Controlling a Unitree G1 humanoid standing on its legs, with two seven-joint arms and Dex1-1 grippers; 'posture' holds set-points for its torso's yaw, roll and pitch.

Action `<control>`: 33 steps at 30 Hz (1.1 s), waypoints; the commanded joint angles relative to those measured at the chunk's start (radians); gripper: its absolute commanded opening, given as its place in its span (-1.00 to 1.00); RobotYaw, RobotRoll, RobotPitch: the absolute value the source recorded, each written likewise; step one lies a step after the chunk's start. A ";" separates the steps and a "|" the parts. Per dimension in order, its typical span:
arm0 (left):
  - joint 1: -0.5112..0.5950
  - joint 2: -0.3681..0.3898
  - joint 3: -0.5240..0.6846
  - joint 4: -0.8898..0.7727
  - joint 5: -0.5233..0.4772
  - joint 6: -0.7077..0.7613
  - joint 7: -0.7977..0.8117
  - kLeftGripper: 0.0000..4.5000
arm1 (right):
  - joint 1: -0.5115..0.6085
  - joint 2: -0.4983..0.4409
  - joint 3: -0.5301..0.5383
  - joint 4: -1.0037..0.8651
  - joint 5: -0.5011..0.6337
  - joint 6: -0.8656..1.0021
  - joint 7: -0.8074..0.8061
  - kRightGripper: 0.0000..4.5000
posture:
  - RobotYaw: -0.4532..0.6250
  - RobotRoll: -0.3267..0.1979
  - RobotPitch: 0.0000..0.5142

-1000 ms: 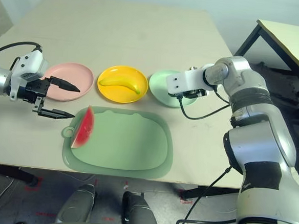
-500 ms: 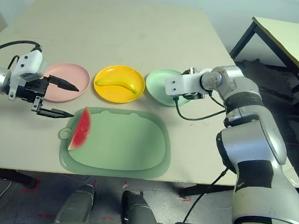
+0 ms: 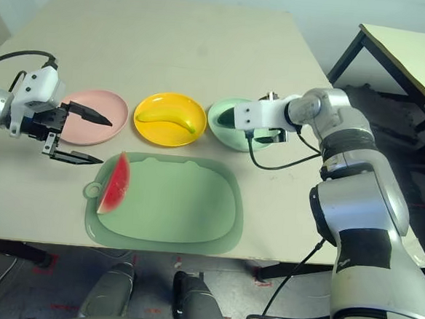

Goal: Place the fruits into color-matched plates.

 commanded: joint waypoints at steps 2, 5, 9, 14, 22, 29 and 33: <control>-0.088 0.033 -0.125 0.083 -0.020 -0.152 -0.029 1.00 | 0.274 -0.049 -0.133 -0.600 0.326 0.529 0.212 0.98 | 0.22 0.25 -0.44; -0.166 0.043 -0.242 0.141 -0.048 -0.266 -0.029 1.00 | 0.467 -0.057 -0.243 -0.960 0.543 0.943 0.165 0.98 | 0.21 0.25 -0.43; -0.246 0.041 -0.381 0.192 -0.092 -0.400 -0.029 1.00 | 0.680 -0.002 -0.357 -1.268 0.721 1.203 0.012 0.98 | 0.20 0.25 -0.43; -0.318 0.038 -0.562 0.232 -0.128 -0.585 -0.029 1.00 | 0.934 0.178 -0.406 -1.522 0.836 1.217 -0.195 0.98 | 0.17 0.25 -0.42; -0.399 0.011 -0.792 0.283 -0.112 -0.864 -0.029 1.00 | 1.216 0.316 -0.334 -1.445 0.706 0.732 -0.278 0.98 | 0.15 0.25 -0.46; -0.453 -0.065 -0.870 0.364 -0.054 -1.025 -0.029 1.00 | 1.286 0.338 -0.319 -1.331 0.679 0.556 -0.315 0.98 | 0.12 0.25 -0.47; -0.467 -0.095 -0.918 0.397 -0.013 -1.107 -0.029 1.00 | 1.288 0.333 -0.308 -1.317 0.677 0.521 -0.338 0.98 | 0.09 0.25 -0.49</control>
